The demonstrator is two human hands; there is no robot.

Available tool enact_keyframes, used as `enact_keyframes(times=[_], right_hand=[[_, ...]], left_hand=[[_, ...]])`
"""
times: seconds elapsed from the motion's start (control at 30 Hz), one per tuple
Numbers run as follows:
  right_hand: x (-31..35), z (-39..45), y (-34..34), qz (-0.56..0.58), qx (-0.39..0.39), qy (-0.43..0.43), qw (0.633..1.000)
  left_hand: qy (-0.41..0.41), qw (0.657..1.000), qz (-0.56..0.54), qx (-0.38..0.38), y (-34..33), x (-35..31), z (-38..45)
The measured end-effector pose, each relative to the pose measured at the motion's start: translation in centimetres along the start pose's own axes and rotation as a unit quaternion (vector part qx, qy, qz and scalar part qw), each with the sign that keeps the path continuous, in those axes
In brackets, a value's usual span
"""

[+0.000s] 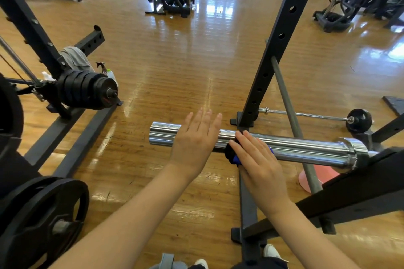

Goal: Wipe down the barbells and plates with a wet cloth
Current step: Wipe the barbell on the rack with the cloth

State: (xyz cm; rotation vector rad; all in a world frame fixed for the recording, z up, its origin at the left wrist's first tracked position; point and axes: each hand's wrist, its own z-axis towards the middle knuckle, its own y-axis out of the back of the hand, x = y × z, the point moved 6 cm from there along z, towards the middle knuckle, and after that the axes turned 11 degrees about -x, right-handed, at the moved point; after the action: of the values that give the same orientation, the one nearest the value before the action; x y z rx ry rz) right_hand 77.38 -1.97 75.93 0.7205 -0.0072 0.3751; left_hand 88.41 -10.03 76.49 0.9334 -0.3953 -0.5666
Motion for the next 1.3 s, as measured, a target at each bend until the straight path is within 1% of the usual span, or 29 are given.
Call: enact_keyframes(times=[0.03, 0.1, 0.13, 0.2, 0.23, 0.27, 0.33, 0.4, 0.43, 0.47, 0.5, 0.53, 0.6, 0.67, 0.73, 0.77, 0.83, 0.87, 0.9, 0.97, 1.03, 1.07, 1.17, 1.3], right_hand=[[-0.2, -0.1, 0.3, 0.002, -0.006, -0.011, 1.000], [-0.4, -0.1, 0.7, 0.002, -0.015, -0.048, 0.999], [-0.4, 0.0, 0.7, -0.003, -0.021, -0.069, 0.997], [0.1, 0.2, 0.4, -0.016, -0.028, -0.099, 0.995], [0.6, 0.4, 0.0, -0.020, -0.029, -0.100, 0.994], [1.3, 0.7, -0.4, -0.019, -0.030, -0.090, 0.995], [2.3, 1.1, -1.4, -0.011, -0.023, -0.068, 0.997], [2.4, 1.3, -1.9, 0.002, -0.009, -0.051, 0.999], [2.2, 1.3, -2.0, 0.007, -0.005, -0.037, 0.999], [2.0, 1.1, -2.0, 0.011, -0.002, -0.023, 1.000], [1.7, 0.9, -1.8, 0.013, -0.002, -0.012, 1.000], [1.3, 0.6, -1.6, 0.013, -0.004, -0.007, 1.000], [0.3, -0.1, -0.9, 0.013, -0.014, -0.013, 1.000], [-0.5, -0.7, -0.2, 0.011, -0.020, -0.025, 0.999], [-1.0, -0.9, 0.4, 0.008, -0.026, -0.030, 0.999], [-1.0, -0.8, 0.6, 0.006, -0.029, -0.038, 0.999], [-0.7, -0.2, 0.8, 0.003, -0.032, -0.068, 0.997], [-0.3, 0.1, 0.7, 0.002, -0.029, -0.078, 0.997], [0.3, 0.4, 0.4, 0.002, -0.022, -0.078, 0.997], [1.4, 0.7, -0.6, -0.004, 0.000, -0.053, 0.999], [1.7, 0.8, -1.3, -0.013, 0.012, -0.028, 0.999], [1.5, 0.8, -1.4, -0.015, 0.013, -0.020, 1.000], [0.5, 0.3, -0.8, -0.009, -0.001, -0.011, 1.000], [-1.2, -0.8, 0.7, 0.004, -0.030, -0.033, 0.999]], left_hand=[[-0.002, 0.999, -0.009, 0.040, 0.2, 0.0, 0.4], [-0.008, 0.988, -0.021, 0.153, 0.2, 0.3, 1.1], [-0.017, 0.982, -0.013, 0.186, 0.1, 0.5, 1.7], [-0.002, 0.973, 0.006, 0.232, 0.2, 0.7, 2.4], [0.002, 0.973, 0.019, 0.232, 0.3, 0.6, 2.4], [0.004, 0.977, 0.035, 0.209, 0.2, 0.5, 2.0], [0.022, 0.993, 0.050, 0.108, 0.4, 0.2, 1.0], [0.034, 0.999, 0.034, -0.001, 0.6, 0.1, 0.1], [0.029, 0.999, 0.028, -0.028, 0.6, 0.2, 0.0], [0.023, 0.999, 0.028, -0.038, 0.5, 0.3, 0.0], [0.016, 0.999, 0.031, -0.038, 0.2, 0.4, 0.0], [0.009, 0.999, 0.030, -0.017, 0.2, 0.4, 0.2], [0.005, 0.999, 0.021, 0.049, 0.0, 0.3, 0.6], [0.000, 0.991, 0.020, 0.135, -0.3, 0.5, 0.8], [-0.018, 0.983, 0.012, 0.183, -0.6, 0.7, 1.7], [-0.015, 0.980, 0.003, 0.201, -0.5, 0.7, 2.1], [-0.010, 0.978, -0.010, 0.206, -0.3, 0.7, 2.4], [-0.008, 0.980, -0.005, 0.199, -0.1, 0.7, 2.3], [-0.010, 0.985, 0.011, 0.172, 0.0, 0.6, 1.8], [-0.002, 0.995, 0.041, 0.091, 0.4, 0.4, 0.5], [0.016, 0.999, 0.026, 0.013, 0.4, 0.4, -0.9], [0.023, 0.999, 0.022, -0.010, 0.2, 0.4, -1.2], [0.028, 0.998, 0.030, -0.045, 0.0, 0.4, -1.2], [0.020, 0.998, 0.044, -0.040, 0.0, 0.5, -1.0]])
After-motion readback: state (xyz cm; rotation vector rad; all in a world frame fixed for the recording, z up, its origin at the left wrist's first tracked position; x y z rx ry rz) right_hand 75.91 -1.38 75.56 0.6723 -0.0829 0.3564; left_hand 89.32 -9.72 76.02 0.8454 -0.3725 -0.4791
